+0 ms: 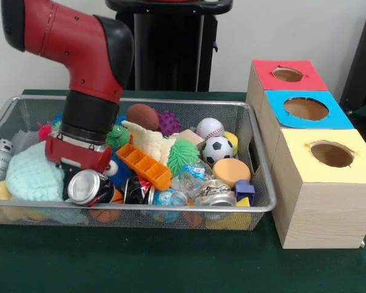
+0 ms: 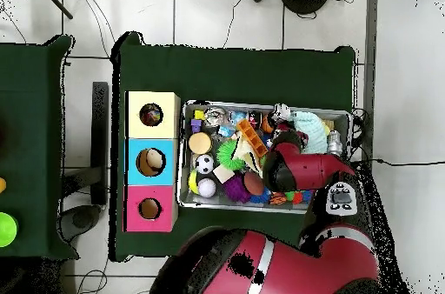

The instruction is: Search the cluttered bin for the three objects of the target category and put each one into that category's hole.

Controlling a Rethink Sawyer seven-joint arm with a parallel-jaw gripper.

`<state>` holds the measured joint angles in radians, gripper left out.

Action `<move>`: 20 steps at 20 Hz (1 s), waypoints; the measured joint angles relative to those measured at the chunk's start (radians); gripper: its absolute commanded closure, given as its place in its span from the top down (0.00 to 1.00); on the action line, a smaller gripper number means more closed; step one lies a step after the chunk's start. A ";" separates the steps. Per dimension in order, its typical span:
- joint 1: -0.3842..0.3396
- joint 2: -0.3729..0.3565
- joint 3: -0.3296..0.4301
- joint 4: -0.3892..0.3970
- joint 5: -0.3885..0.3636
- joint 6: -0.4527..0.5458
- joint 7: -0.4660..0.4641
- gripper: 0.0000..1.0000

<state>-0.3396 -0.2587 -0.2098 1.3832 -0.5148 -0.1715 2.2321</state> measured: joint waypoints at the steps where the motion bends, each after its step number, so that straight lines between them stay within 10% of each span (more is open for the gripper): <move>1: -0.006 0.009 0.003 -0.001 -0.005 -0.001 0.000 0.00; 20: -0.169 -0.035 0.200 -0.005 -0.003 0.177 0.000 0.00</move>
<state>-0.5087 -0.2933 -0.0095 1.3779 -0.5179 0.0055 2.2321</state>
